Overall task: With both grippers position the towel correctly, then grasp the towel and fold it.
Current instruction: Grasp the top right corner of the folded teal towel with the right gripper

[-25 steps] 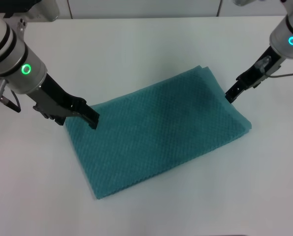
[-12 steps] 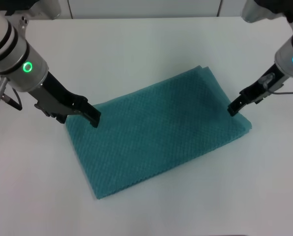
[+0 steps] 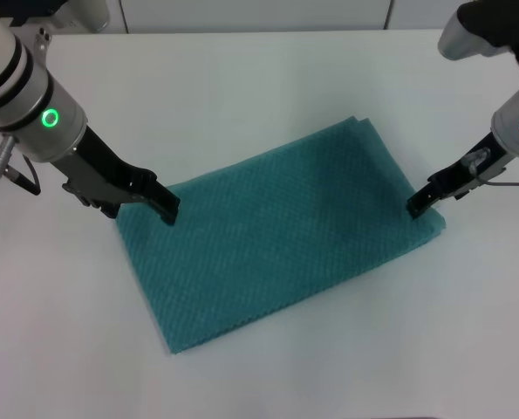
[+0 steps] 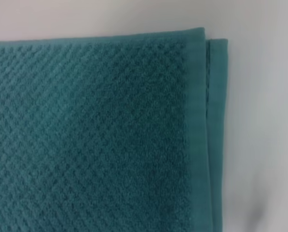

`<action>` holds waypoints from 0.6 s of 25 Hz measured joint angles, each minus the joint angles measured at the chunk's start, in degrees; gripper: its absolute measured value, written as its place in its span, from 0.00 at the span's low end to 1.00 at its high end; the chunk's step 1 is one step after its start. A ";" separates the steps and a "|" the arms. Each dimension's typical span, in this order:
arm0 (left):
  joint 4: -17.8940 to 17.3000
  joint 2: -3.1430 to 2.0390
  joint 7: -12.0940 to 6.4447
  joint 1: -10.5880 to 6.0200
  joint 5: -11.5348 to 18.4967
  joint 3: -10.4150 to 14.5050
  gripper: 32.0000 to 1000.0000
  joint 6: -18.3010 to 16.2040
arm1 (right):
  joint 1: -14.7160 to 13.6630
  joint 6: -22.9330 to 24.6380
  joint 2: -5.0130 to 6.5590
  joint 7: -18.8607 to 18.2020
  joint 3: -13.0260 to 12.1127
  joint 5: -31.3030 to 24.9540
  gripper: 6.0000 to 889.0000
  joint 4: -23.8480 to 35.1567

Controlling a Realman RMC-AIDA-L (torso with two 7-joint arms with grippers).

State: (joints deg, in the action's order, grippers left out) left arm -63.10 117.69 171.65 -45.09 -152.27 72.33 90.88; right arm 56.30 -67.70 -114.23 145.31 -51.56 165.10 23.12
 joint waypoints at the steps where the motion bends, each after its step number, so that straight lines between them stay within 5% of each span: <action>1: 0.00 0.00 0.00 0.00 -0.02 0.00 0.91 0.00 | -0.12 0.11 0.00 -0.05 0.14 -0.27 0.96 -0.17; 15: 0.00 0.00 0.00 0.00 -0.22 0.00 0.91 0.00 | -0.67 2.52 -0.99 -0.21 0.23 -1.02 0.96 -1.25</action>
State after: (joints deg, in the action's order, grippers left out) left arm -63.11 117.69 171.65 -45.09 -152.49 72.33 90.88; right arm 55.63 -65.18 -115.21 145.10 -51.33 164.08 21.87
